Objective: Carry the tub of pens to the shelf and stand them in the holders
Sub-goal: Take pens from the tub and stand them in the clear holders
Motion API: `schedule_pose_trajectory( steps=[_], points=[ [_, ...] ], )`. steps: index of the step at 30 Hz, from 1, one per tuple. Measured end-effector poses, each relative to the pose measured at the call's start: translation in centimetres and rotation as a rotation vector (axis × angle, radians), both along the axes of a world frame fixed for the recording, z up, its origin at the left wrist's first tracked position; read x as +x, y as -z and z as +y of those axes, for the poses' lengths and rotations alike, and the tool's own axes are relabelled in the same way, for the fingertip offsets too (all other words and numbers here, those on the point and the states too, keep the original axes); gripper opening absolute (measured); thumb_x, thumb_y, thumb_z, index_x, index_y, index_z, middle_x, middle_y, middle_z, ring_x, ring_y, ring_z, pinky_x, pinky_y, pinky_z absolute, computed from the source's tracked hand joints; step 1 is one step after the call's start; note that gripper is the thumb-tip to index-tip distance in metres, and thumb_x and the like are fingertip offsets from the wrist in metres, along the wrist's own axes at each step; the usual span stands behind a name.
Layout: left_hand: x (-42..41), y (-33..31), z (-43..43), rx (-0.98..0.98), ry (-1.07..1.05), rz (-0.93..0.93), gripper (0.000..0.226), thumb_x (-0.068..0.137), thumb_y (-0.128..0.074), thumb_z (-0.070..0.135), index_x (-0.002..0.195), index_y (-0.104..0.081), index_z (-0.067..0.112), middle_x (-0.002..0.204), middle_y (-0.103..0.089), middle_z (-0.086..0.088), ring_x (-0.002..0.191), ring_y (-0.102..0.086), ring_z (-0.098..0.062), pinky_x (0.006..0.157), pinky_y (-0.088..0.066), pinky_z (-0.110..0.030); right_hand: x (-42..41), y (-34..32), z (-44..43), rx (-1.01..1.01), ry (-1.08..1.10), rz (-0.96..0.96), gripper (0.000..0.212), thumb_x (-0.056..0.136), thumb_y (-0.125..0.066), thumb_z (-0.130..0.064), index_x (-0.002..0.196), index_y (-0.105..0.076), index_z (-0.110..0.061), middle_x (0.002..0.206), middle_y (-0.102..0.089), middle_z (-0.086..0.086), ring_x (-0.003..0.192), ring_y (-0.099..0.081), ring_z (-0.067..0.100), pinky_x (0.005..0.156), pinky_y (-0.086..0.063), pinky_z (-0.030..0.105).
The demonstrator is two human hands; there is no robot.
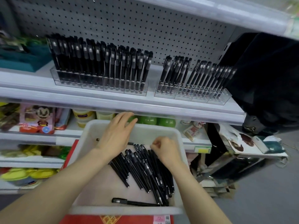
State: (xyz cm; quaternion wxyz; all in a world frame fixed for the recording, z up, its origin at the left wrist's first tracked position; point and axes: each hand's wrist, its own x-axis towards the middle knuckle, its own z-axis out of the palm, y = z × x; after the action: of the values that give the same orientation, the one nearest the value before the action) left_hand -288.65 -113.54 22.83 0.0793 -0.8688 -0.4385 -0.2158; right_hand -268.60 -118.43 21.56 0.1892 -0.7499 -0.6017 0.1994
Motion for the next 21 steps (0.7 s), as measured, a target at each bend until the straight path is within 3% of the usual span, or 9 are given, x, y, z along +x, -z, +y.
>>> schedule_pose_trajectory(
  steps=[4,9,12,15,18,21],
  points=[
    [0.0,0.9,-0.3,-0.033,-0.028,0.017,0.072,0.075,-0.074,0.0,0.141,-0.047,0.007,0.149,-0.035,-0.016,0.139,-0.029,-0.032,0.113,-0.027,-0.043,-0.6,1.0,-0.5,-0.16,-0.011,-0.167,0.025,0.085,-0.069,-0.031,0.097,-0.068,-0.009,0.095,-0.071,0.011,0.093,-0.064,0.03,0.082,-0.053,0.037],
    [0.3,0.7,-0.6,-0.033,-0.03,-0.003,0.071,0.074,-0.074,0.001,0.14,-0.049,0.006,0.148,-0.037,-0.016,0.139,-0.029,-0.033,0.111,-0.026,-0.042,-1.0,0.8,-0.2,-0.217,-0.028,-0.212,0.022,0.086,-0.069,-0.026,0.094,-0.065,-0.007,0.095,-0.069,0.012,0.092,-0.063,0.03,0.076,-0.052,0.034],
    [0.1,0.6,-0.6,-0.027,-0.002,-0.032,0.065,0.076,-0.071,0.002,0.138,-0.051,0.006,0.146,-0.04,-0.017,0.137,-0.032,-0.034,0.111,-0.028,-0.043,-0.7,0.3,-0.1,-0.226,-0.014,-0.109,0.016,0.083,-0.072,-0.026,0.088,-0.066,-0.012,0.094,-0.069,0.006,0.091,-0.064,0.024,0.074,-0.049,0.029],
    [0.2,-0.3,-0.8,-0.03,0.043,-0.109,0.048,0.087,-0.064,0.013,0.134,-0.056,0.007,0.134,-0.053,-0.014,0.127,-0.045,-0.032,0.107,-0.042,-0.045,0.0,-1.8,0.2,-0.133,0.0,0.062,0.014,0.084,-0.074,-0.029,0.084,-0.062,-0.021,0.078,-0.061,-0.006,0.076,-0.059,0.015,0.068,-0.042,0.024],
    [1.0,-1.5,-1.2,-0.041,0.112,-0.163,0.036,0.097,-0.049,0.032,0.124,-0.064,0.013,0.114,-0.064,-0.005,0.105,-0.058,-0.024,0.089,-0.052,-0.039,0.6,-5.2,0.8,0.088,0.025,0.215,0.012,0.086,-0.072,-0.027,0.086,-0.064,-0.019,0.074,-0.063,-0.006,0.07,-0.061,0.014,0.067,-0.053,0.031],
    [2.4,-2.3,-1.4,-0.123,0.181,-0.112,0.047,0.099,-0.032,0.05,0.114,-0.065,0.019,0.104,-0.064,0.003,0.095,-0.057,-0.018,0.082,-0.05,-0.034,1.0,-8.4,1.4,0.321,0.1,0.473,0.01,0.089,-0.07,-0.019,0.085,-0.062,-0.014,0.07,-0.063,0.002,0.061,-0.061,0.016,0.058,-0.052,0.029]
  ],
)
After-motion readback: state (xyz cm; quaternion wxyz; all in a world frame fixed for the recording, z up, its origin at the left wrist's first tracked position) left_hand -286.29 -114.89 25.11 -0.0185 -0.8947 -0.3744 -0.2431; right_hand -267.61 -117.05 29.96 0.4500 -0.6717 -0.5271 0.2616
